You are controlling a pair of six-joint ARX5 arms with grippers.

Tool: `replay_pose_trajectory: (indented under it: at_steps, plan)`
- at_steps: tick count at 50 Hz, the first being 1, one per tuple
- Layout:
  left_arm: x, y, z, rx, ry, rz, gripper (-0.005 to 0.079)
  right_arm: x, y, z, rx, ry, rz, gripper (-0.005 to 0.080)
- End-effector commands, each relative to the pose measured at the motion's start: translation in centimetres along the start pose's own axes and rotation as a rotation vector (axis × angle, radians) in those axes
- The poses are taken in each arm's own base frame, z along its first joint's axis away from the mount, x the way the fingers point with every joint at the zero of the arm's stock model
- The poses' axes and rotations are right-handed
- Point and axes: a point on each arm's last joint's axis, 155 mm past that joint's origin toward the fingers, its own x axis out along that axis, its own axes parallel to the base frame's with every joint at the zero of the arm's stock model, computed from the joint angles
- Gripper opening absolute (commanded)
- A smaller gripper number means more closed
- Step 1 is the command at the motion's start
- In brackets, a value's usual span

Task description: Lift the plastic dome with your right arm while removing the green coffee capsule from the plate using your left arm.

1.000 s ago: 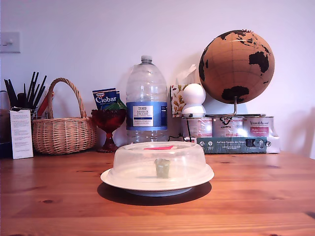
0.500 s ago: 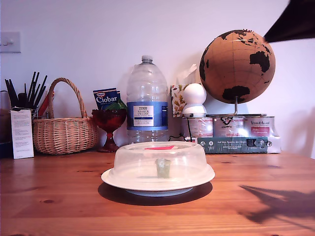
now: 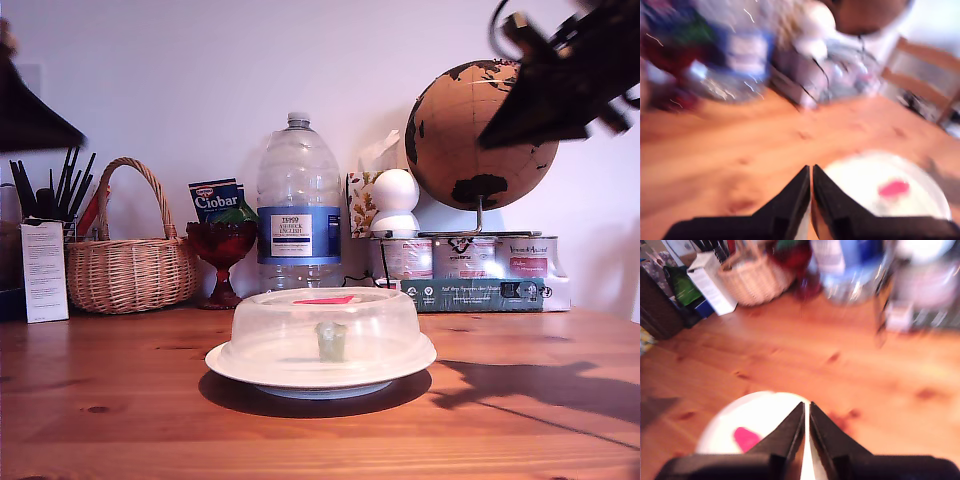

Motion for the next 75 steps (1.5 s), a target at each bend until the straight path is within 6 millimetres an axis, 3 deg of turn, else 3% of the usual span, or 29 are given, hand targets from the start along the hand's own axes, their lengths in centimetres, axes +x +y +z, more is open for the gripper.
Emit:
replay_pose_trajectory:
  at_steps: [1, 19, 30, 35, 43, 54, 75]
  plan:
    - [0.8, -0.5, -0.8, 0.016, 0.026, -0.043, -0.0019, 0.6, 0.9, 0.3, 0.02, 0.022, 0.027, -0.0012]
    - [4.6, -3.9, -2.3, 0.106, 0.097, -0.19, -0.0019, 2.2, 4.3, 1.3, 0.164, 0.143, 0.077, -0.0012]
    - [5.3, -6.5, -3.2, 0.179, 0.114, -0.273, -0.0019, 3.6, 6.1, -0.4, 0.247, 0.255, 0.09, 0.0003]
    - [5.4, -7.2, -3.3, 0.189, 0.114, -0.295, -0.0019, 4.3, 6.2, -1.0, 0.265, 0.293, 0.076, 0.0025]
    - [5.4, -8.3, -3.6, 0.207, 0.12, -0.333, -0.0019, 5.3, 6.4, -2.6, 0.314, 0.383, 0.059, 0.0167]
    - [5.5, -8.8, -3.7, 0.217, 0.122, -0.346, -0.0019, 6.3, 5.9, -4.6, 0.377, 0.454, 0.036, 0.0268]
    - [5.5, -8.9, -3.7, 0.216, 0.122, -0.347, -0.0019, 7.2, 5.8, -8.3, 0.443, 0.578, 0.011, 0.0284]
